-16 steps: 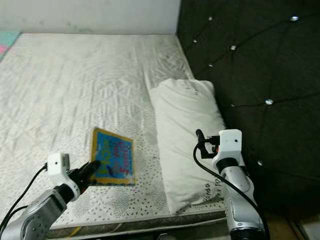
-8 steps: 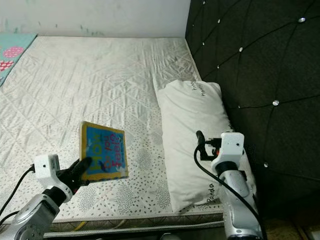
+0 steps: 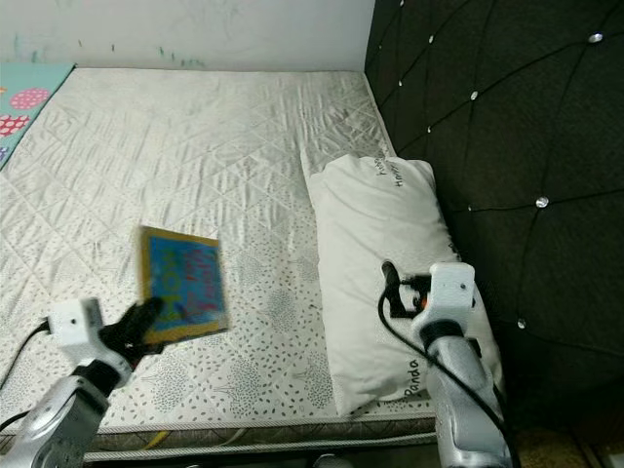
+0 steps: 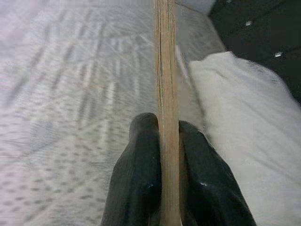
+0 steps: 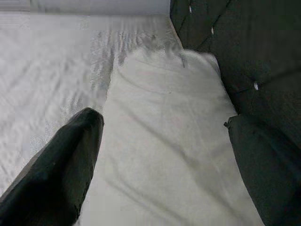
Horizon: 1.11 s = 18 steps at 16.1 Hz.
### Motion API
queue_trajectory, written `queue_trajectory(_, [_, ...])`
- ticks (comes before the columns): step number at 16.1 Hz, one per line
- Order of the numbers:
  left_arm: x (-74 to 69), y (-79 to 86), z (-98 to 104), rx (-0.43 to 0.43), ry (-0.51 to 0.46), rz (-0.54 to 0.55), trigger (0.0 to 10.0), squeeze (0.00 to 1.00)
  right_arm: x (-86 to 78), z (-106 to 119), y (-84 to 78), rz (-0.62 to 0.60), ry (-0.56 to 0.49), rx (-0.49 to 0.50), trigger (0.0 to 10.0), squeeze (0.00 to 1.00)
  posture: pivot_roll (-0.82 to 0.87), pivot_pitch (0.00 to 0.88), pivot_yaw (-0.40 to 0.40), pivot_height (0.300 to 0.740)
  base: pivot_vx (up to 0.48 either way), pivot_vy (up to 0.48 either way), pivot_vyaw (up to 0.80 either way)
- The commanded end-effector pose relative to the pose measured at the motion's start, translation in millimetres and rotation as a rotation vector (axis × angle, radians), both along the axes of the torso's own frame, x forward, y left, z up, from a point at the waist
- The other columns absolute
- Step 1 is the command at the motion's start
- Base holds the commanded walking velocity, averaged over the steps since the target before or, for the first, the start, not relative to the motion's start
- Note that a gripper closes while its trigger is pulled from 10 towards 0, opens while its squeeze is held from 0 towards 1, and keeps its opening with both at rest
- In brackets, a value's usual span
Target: Clean up the room
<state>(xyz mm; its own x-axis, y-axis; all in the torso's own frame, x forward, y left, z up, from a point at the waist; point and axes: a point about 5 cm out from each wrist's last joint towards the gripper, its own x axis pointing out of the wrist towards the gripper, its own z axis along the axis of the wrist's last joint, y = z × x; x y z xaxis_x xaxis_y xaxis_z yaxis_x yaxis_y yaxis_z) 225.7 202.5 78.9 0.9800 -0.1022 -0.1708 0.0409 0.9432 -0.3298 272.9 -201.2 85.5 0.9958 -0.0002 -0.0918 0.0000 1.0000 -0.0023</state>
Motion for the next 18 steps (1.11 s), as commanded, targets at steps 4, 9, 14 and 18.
queue_trajectory(4, [6.1, -1.1, 28.7, 0.080, -0.146, 0.013, 10.0, 0.00, -3.7, -16.7, -7.0, -0.009, 0.110, 0.001, 10.0, 0.00, -0.14, 0.124, -0.008, 0.740, 0.000, 0.000, 0.00])
queue_trajectory(9, [9.9, -4.0, 30.8, 0.083, -0.163, 0.021, 10.0, 0.00, -2.7, -15.1, -4.7, -0.004, 0.098, 0.006, 10.0, 0.00, -0.14, 0.118, -0.002, 0.740, 0.000, 0.000, 0.00])
queue_trajectory(14, [5.1, 1.1, 21.0, 0.111, -0.095, 0.079, 10.0, 0.00, 0.4, -3.9, -6.9, -0.029, 0.029, -0.014, 10.0, 0.00, -0.14, 0.111, 0.001, 0.740, 0.000, 0.000, 0.00])
queue_trajectory(18, [-1.3, 5.7, 14.1, 0.127, -0.058, 0.113, 10.0, 0.00, 3.9, -2.3, -3.3, -0.022, 0.018, -0.009, 10.0, 0.00, -0.13, 0.108, 0.002, 0.740, 0.000, 0.000, 0.00])
